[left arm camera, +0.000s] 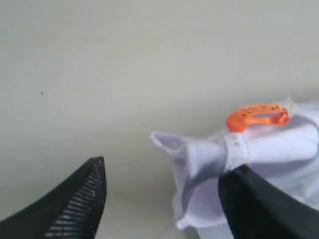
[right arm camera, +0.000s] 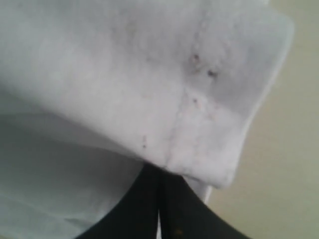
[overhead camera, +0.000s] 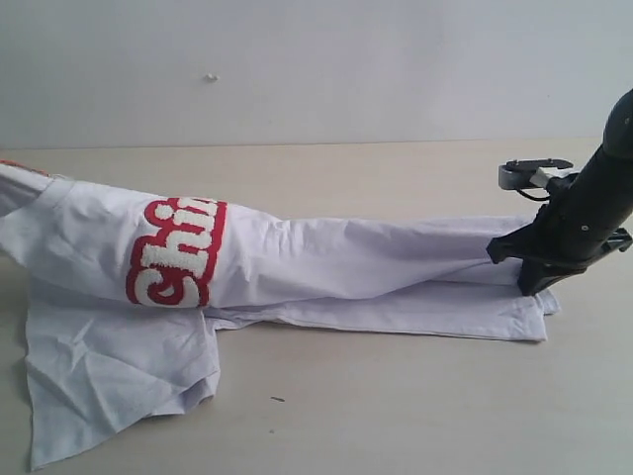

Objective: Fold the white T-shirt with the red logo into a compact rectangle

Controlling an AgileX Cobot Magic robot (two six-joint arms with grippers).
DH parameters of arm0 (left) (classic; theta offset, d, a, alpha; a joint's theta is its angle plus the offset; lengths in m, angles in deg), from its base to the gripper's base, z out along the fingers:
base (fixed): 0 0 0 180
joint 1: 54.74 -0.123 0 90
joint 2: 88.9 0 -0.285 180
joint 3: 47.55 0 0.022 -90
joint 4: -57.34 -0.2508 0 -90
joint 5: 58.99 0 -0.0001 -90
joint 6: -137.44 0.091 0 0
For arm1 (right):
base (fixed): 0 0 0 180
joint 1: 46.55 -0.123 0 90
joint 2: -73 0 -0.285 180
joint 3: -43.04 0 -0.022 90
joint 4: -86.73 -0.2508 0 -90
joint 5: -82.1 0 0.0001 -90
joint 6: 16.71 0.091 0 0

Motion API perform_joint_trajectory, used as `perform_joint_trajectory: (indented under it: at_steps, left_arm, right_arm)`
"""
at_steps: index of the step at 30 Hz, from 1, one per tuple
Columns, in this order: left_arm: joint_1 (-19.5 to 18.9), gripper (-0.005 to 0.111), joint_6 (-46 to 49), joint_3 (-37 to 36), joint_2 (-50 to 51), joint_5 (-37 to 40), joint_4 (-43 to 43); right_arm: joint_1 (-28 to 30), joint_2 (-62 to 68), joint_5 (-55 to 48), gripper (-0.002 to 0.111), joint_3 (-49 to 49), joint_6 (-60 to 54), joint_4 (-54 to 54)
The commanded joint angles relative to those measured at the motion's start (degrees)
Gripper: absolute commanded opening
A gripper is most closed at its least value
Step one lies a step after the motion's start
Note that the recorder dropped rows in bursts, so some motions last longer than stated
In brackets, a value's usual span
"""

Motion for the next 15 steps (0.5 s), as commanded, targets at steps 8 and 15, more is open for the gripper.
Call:
perform_joint_trajectory:
  at_steps: [8,15]
  left_arm:
    - [0.0,0.063,8.3,3.8,6.3,-0.4,14.0]
    - [-0.2,0.063,9.3,3.9,6.4,-5.7,15.1]
  right_arm:
    - [0.0,-1.1,-0.7,0.000,1.5,-1.0,0.4]
    - [0.0,-8.9,-2.9,0.000,4.8,-10.7,-13.3]
